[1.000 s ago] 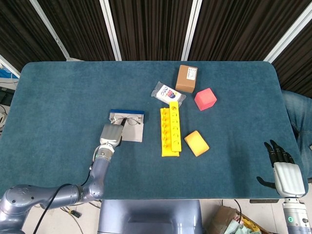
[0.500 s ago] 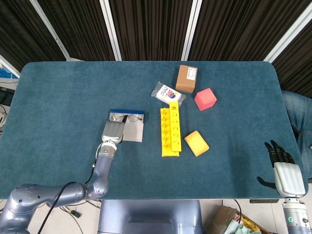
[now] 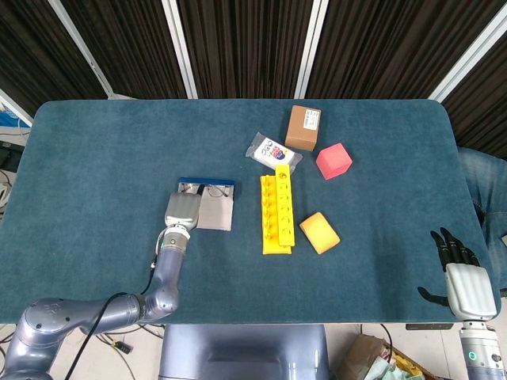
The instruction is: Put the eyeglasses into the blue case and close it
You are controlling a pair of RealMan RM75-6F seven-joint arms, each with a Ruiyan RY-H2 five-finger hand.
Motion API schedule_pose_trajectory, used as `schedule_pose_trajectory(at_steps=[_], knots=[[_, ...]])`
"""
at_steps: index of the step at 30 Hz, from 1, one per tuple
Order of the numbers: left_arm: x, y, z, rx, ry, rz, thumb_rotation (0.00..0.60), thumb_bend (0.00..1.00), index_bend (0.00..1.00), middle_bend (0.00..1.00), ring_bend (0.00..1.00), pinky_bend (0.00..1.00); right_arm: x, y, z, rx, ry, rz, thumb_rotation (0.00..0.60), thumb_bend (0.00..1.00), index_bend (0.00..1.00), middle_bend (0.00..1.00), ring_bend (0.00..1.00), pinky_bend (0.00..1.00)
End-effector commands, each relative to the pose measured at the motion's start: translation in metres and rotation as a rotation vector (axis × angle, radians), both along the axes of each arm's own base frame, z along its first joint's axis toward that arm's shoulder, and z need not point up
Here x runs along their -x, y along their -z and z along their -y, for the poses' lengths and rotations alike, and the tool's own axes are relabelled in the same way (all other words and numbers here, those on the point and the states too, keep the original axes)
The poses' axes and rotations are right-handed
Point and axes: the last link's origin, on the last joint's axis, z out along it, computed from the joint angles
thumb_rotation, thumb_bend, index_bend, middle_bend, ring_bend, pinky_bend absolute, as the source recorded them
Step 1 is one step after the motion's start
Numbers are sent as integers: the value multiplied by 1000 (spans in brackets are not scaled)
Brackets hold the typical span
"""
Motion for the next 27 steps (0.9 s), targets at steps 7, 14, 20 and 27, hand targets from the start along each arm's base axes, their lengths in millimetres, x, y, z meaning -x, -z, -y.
schedule_pose_trajectory(at_steps=[7, 14, 20, 27], knots=[[-2, -10, 15, 16, 52, 6, 600, 532, 148, 749, 738, 813, 0, 0, 0, 0, -2, 0, 600, 158, 0, 0, 115, 187], [1, -29, 36, 55, 85, 15, 600, 332, 192, 462, 398, 554, -1, 0, 0, 1, -6, 2, 600, 158, 0, 0, 115, 187], [4, -37, 49, 97, 64, 122, 600, 196, 143, 167, 86, 248, -1, 0, 0, 0, -5, 7, 600, 158, 0, 0, 115, 187], [13, -36, 55, 99, 107, 141, 600, 173, 137, 142, 73, 191, -1, 0, 0, -1, 0, 12, 600, 157, 0, 0, 116, 187]])
